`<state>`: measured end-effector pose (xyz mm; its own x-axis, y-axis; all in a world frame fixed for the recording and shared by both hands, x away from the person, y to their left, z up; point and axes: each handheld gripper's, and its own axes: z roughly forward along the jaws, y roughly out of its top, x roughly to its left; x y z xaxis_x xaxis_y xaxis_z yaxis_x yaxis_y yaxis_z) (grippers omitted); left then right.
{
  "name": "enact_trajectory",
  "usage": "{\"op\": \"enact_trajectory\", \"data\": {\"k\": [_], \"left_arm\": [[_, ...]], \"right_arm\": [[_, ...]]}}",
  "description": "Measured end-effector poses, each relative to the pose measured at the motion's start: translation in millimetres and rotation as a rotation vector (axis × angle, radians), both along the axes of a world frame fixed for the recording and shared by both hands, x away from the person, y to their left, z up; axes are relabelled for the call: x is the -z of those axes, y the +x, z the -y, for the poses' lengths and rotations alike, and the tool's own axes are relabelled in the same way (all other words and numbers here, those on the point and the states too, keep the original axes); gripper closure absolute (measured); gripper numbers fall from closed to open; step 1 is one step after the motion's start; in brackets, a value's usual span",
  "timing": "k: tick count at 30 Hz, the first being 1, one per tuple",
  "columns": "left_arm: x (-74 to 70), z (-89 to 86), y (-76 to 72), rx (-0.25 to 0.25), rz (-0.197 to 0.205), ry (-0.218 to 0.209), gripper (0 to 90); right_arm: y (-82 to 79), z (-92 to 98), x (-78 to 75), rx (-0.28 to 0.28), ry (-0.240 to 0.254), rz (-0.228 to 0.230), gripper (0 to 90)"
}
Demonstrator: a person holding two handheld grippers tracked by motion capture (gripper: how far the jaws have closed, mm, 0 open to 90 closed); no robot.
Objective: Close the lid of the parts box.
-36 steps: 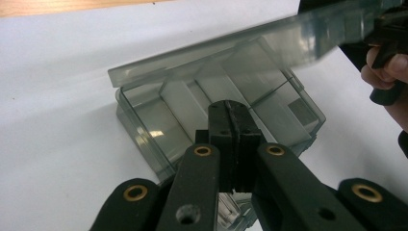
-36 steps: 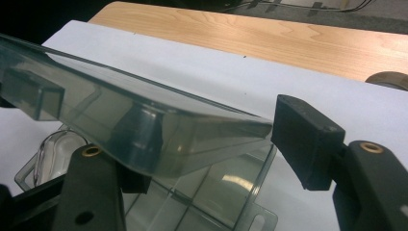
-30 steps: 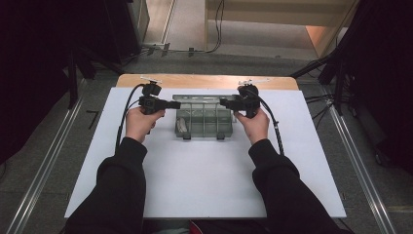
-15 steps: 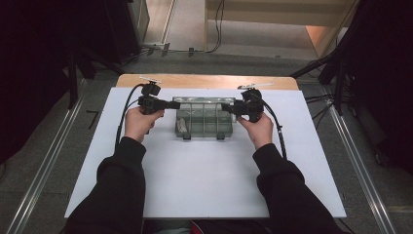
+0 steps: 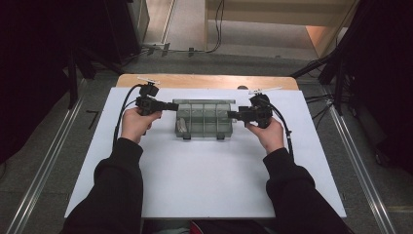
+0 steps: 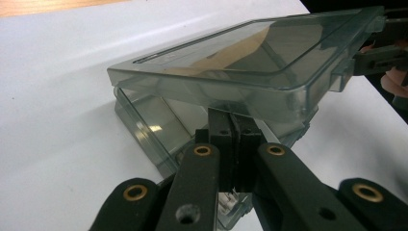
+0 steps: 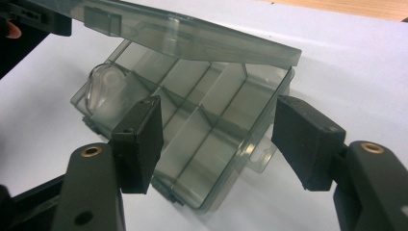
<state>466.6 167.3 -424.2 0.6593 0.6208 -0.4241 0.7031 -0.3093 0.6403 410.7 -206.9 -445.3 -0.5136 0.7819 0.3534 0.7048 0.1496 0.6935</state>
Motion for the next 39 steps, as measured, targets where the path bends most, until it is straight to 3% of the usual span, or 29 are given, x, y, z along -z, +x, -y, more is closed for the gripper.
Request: {"op": "enact_trajectory", "data": {"k": [10,19,25,27,29,33,36,39], "left_arm": [[-0.3,-5.8,-4.8,0.015,-0.006,0.017,89.9],[1.5,-14.9,-7.8,0.005,-0.028,0.006,88.7],[0.0,-21.7,-10.6,-0.009,-0.038,-0.001,86.7],[-1.0,-22.7,-11.3,-0.005,-0.057,-0.018,80.1],[-1.2,-21.8,-12.3,0.008,-0.082,-0.040,73.9],[-2.1,-16.8,-15.4,0.016,-0.064,-0.035,59.6],[-1.8,-12.8,-16.5,0.041,-0.087,-0.052,52.6],[-1.9,-7.1,-19.5,0.046,-0.048,-0.034,48.2]], "right_arm": [[-5.8,12.2,-5.5,0.000,0.008,-0.008,33.7],[-9.6,21.5,-10.4,-0.004,0.008,-0.008,35.5],[-9.2,28.4,-14.5,-0.002,0.039,-0.017,35.9],[-8.4,28.8,-15.0,-0.013,0.052,-0.020,35.9],[-8.2,27.7,-15.7,-0.014,0.035,-0.010,35.4],[-6.6,24.6,-15.8,-0.020,0.039,-0.011,33.8],[-5.8,21.6,-15.5,-0.024,0.038,-0.010,31.5],[-4.2,18.3,-14.1,-0.030,0.045,-0.018,30.0]]}}
